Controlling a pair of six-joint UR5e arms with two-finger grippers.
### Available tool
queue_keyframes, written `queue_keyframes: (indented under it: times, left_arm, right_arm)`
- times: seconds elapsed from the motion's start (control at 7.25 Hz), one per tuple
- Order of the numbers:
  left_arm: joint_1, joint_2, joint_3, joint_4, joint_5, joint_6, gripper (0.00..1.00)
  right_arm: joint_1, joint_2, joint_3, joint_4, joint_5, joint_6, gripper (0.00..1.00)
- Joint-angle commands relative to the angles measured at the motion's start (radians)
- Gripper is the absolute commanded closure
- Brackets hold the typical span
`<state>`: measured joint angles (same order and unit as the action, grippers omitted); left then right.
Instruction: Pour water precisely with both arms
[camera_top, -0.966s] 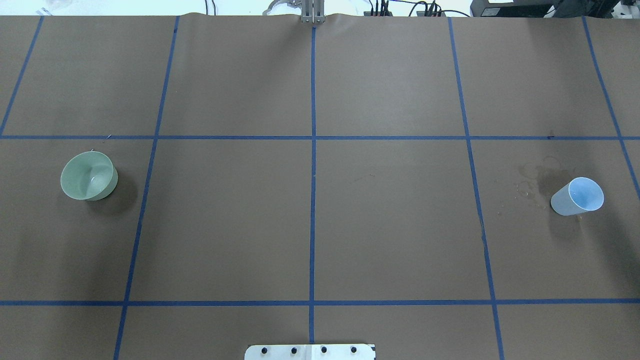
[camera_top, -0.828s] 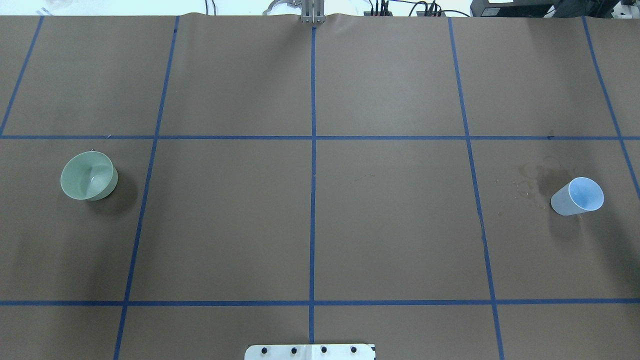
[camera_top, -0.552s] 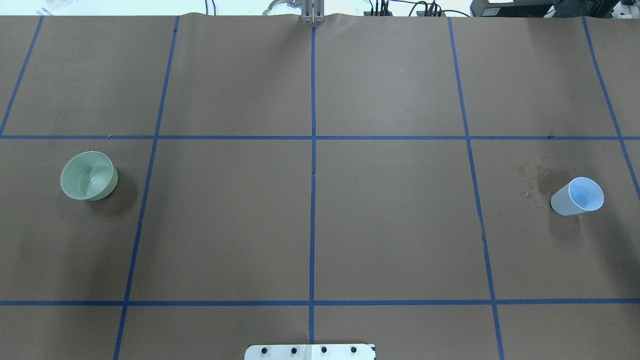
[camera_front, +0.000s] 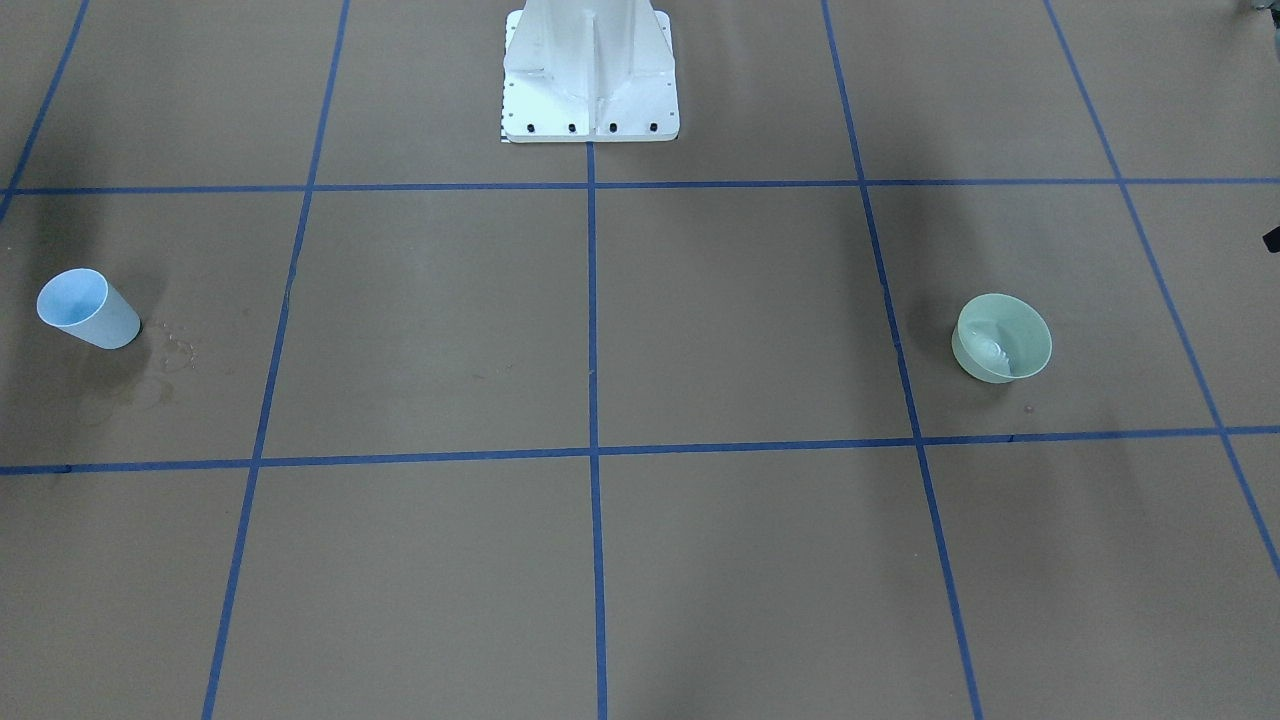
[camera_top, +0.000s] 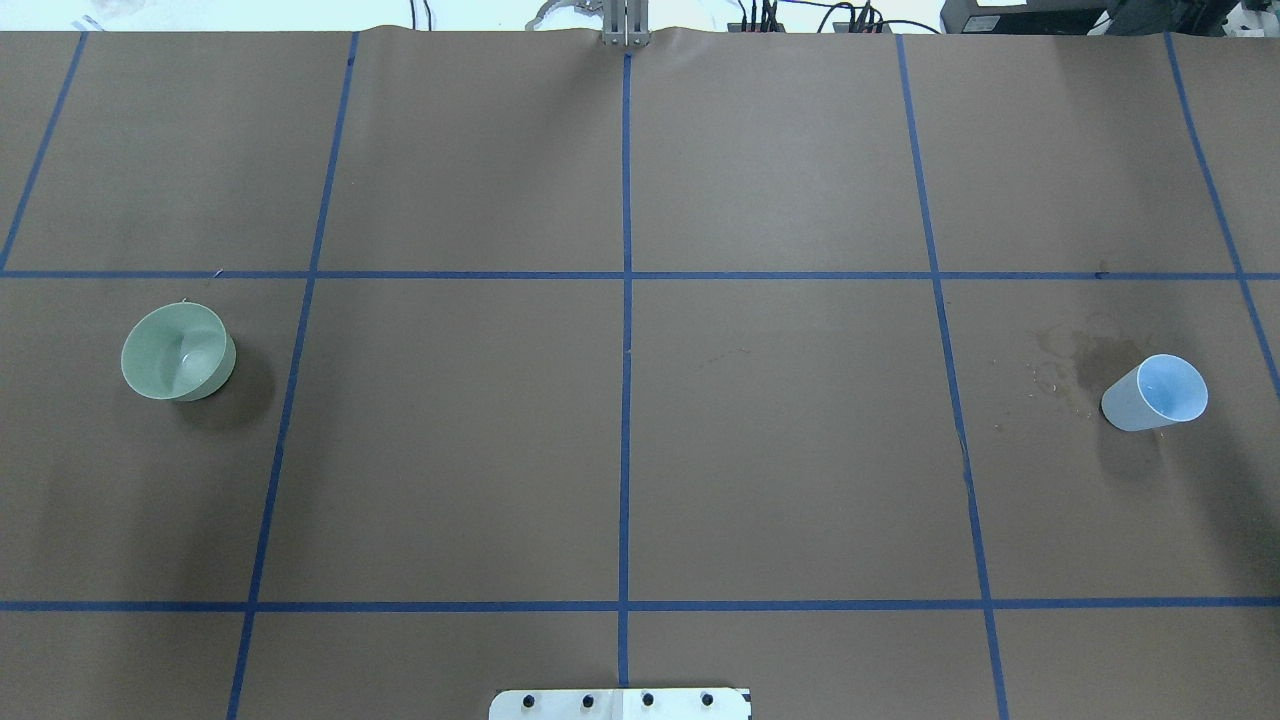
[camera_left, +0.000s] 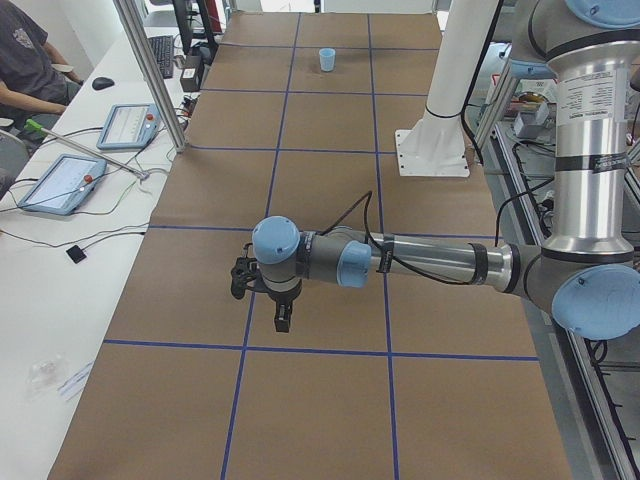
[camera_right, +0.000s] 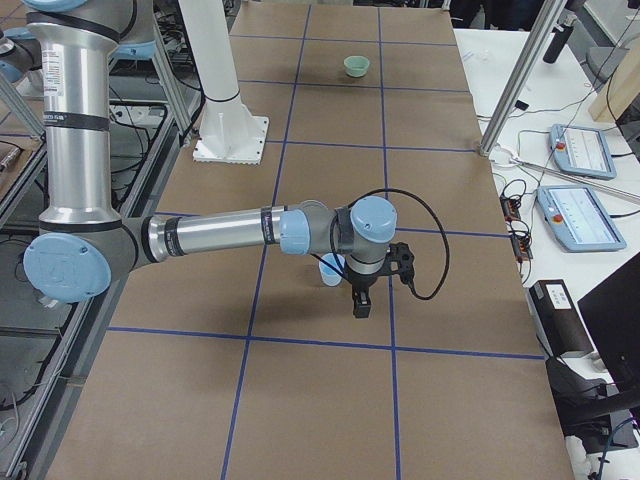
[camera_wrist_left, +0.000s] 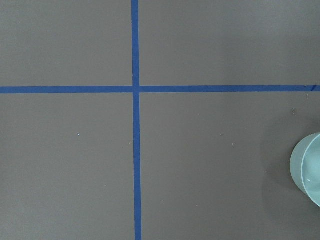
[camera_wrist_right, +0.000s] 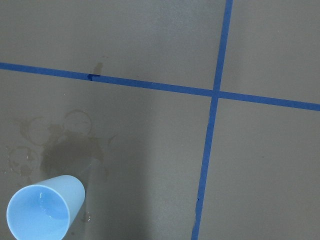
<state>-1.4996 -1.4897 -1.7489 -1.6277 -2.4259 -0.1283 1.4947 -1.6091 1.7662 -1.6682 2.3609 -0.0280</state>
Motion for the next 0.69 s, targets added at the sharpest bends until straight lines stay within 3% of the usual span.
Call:
queue_keyframes:
  times: [0.0, 0.14, 0.28, 0.55]
  left_arm:
    - [0.005, 0.009, -0.032, 0.002, -0.002, -0.008, 0.0]
    - [0.028, 0.003, -0.034, -0.006, -0.004, -0.075, 0.0]
    - [0.153, -0.001, -0.041, -0.077, 0.007, -0.118, 0.0]
    - [0.261, -0.015, -0.018, -0.161, 0.011, -0.293, 0.0]
  right_arm:
    - [0.001, -0.003, 0.001, 0.022, 0.02, 0.0, 0.01]
    - [-0.001, -0.006, -0.002, 0.027, 0.02, 0.002, 0.01]
    - [0.001, -0.006, -0.001, 0.025, 0.023, 0.002, 0.01]
    - [-0.004, -0.005, -0.002, 0.025, 0.027, 0.002, 0.01]
